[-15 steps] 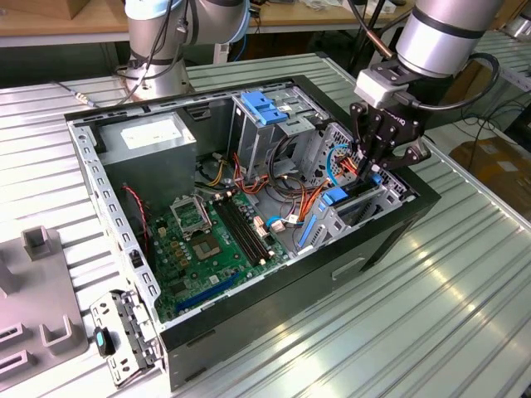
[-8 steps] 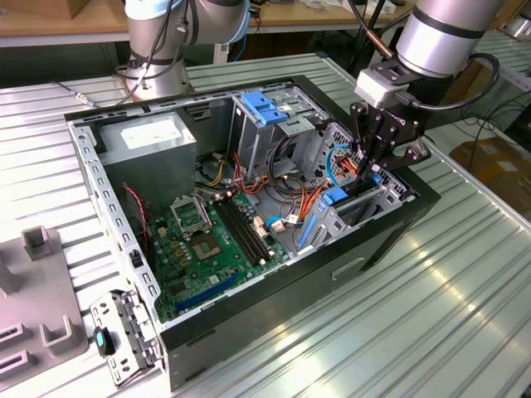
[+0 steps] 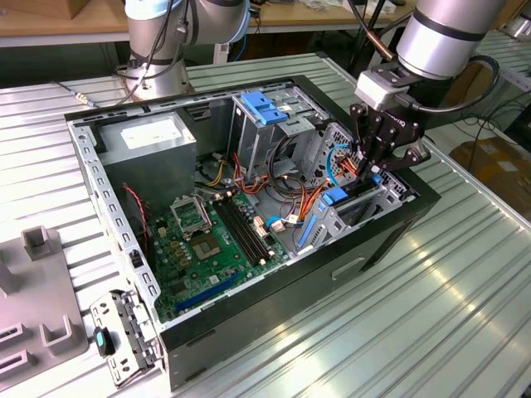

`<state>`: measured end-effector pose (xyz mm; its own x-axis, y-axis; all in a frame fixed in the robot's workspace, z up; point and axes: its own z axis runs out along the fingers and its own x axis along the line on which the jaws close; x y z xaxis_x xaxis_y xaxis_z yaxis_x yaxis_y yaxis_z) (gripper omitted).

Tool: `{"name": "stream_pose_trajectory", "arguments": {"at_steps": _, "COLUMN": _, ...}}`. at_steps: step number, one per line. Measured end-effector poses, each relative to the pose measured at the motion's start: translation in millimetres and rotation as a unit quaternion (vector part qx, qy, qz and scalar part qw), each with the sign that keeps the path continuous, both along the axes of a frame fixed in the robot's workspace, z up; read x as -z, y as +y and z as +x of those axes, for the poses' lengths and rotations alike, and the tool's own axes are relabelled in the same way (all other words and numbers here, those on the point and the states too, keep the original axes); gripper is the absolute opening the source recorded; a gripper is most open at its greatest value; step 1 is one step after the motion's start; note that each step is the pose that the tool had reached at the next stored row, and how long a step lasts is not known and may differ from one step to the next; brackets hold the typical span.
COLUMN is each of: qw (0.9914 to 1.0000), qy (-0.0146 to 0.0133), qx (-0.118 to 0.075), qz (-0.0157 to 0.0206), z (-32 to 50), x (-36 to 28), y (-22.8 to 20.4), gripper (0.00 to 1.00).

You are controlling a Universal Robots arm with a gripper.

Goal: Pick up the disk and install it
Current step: 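Insert the first disk wire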

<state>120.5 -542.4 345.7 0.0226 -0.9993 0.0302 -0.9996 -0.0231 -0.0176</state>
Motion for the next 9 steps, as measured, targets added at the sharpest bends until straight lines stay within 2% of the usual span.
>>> {"name": "stream_pose_trajectory", "arguments": {"at_steps": 4, "qw": 1.0, "qy": 0.0004, "qx": 0.0, "qz": 0.0023, "z": 0.0, "x": 2.5, "y": -2.1, "gripper": 0.16}}
{"name": "stream_pose_trajectory", "arguments": {"at_steps": 9, "qw": 1.0, "qy": 0.0004, "qx": 0.0, "qz": 0.0027, "z": 0.0, "x": 3.3, "y": -3.1, "gripper": 0.16}}
